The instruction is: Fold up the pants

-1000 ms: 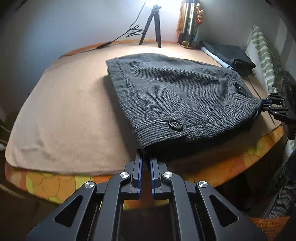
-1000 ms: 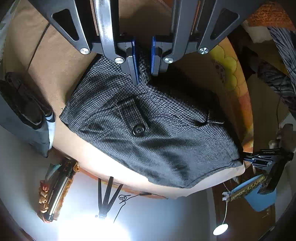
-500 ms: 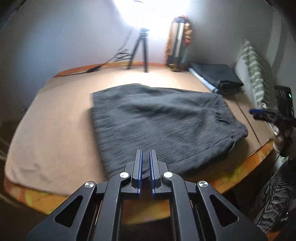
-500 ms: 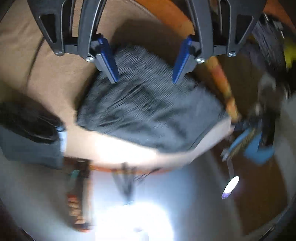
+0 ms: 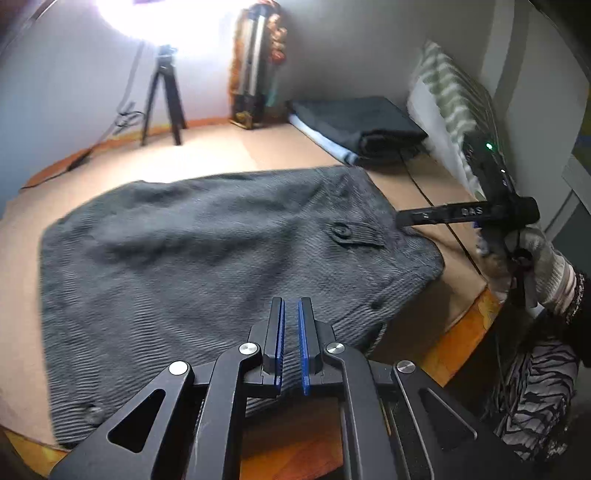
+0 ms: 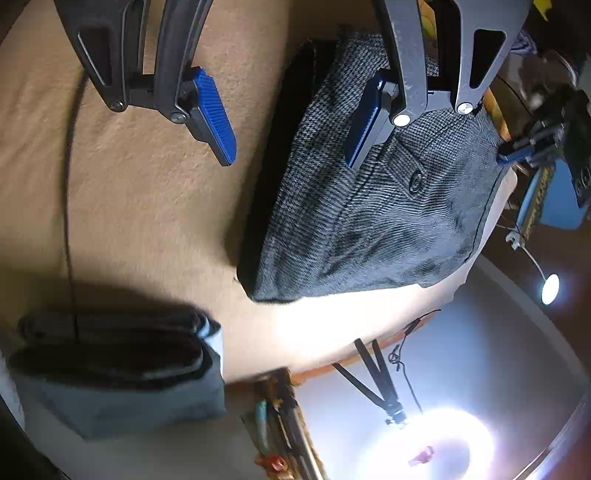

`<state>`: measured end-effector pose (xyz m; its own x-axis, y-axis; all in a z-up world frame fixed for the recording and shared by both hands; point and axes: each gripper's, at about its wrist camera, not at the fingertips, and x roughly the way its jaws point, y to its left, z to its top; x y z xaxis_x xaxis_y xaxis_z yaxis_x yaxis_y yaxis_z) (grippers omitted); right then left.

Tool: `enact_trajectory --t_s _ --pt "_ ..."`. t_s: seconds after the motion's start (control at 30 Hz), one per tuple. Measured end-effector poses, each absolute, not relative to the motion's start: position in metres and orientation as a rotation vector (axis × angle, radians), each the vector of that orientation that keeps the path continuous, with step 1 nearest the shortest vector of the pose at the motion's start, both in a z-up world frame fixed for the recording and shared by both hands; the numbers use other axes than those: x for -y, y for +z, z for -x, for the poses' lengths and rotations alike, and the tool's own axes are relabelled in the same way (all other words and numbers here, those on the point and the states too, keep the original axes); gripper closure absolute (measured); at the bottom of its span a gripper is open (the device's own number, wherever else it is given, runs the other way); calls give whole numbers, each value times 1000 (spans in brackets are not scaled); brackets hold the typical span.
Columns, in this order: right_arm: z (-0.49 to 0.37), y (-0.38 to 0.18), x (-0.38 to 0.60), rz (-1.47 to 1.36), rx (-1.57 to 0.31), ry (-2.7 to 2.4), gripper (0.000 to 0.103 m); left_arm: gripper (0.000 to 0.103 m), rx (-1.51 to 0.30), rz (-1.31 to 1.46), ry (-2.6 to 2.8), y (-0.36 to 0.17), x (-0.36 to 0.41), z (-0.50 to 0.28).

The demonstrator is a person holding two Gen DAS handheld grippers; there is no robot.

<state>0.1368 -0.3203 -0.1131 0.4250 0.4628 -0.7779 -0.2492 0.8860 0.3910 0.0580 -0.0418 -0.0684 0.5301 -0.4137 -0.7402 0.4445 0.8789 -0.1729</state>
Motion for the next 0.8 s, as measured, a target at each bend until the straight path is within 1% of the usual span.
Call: enact_trajectory --t_s 0.2,0.37,0.4,0.47,0.6,0.63,0.67,0.73,0.8 --pt "-136 -121 316 -238 -1047 462 37 97 -910 -112 -565 -86 76 -60" --pt "-136 -123 313 -262 -1036 502 37 97 -931 -93 -578 -93 78 -68" --pt "-134 -123 312 -266 -1033 509 39 97 -934 -89 -578 -94 77 -69" --pt "-134 -124 309 -279 -1037 537 53 97 -934 -86 -576 -97 77 -69" --pt "-134 -126 300 -293 -1047 574 67 97 -933 -82 -571 -99 77 -68" --pt "-134 -126 297 -290 -1045 571 71 97 -933 -82 -570 -99 78 -68" --pt "-134 -125 297 -292 -1041 566 79 97 -933 -81 -568 -100 78 -68" --pt "-134 -119 296 -302 -1020 558 84 97 -933 -79 -566 -100 79 -69" --pt "-130 -109 293 -263 -981 547 85 97 -935 -72 -567 -99 78 -69"
